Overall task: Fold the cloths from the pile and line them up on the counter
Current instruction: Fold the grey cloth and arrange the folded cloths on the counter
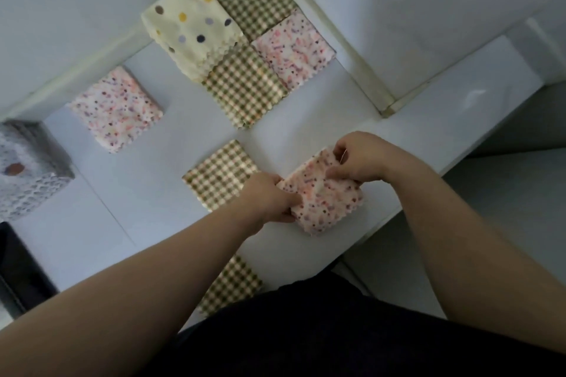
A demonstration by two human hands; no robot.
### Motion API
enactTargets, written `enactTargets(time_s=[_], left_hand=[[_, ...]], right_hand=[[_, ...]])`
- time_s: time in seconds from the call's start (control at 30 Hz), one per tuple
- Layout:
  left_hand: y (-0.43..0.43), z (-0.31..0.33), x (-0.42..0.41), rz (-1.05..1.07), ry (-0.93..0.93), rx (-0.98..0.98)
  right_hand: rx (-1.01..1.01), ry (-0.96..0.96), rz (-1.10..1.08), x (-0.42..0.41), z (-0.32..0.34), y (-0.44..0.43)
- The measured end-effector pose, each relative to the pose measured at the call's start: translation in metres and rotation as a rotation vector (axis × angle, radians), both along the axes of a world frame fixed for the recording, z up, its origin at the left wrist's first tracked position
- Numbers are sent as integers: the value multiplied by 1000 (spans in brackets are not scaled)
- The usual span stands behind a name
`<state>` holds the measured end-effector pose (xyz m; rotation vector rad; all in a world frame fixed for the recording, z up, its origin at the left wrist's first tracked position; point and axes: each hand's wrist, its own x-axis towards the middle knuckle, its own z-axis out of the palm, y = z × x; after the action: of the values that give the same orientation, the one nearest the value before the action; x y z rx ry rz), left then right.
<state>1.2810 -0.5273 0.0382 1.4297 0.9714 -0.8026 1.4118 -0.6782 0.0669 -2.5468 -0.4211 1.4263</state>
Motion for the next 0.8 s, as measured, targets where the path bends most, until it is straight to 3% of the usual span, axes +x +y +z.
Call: enactTargets(time_s=[0.1,0.23,0.4,0.57,0.8], left_hand=[[-1,-6,-4,-121,-31,71],[-1,-2,-7,-692,-197,506],[-14,5,-11,-883,-371,735],[-9,3,-1,-858,-337,637],[19,11,28,-519,-255,334]], right_hand=[[26,-82,10,0,-4,1],[7,-66,7,0,-9,2],[-62,-49,127,-5,-11,11],[54,46,134,-5,-3,12],[281,108,-26,22,21,12]])
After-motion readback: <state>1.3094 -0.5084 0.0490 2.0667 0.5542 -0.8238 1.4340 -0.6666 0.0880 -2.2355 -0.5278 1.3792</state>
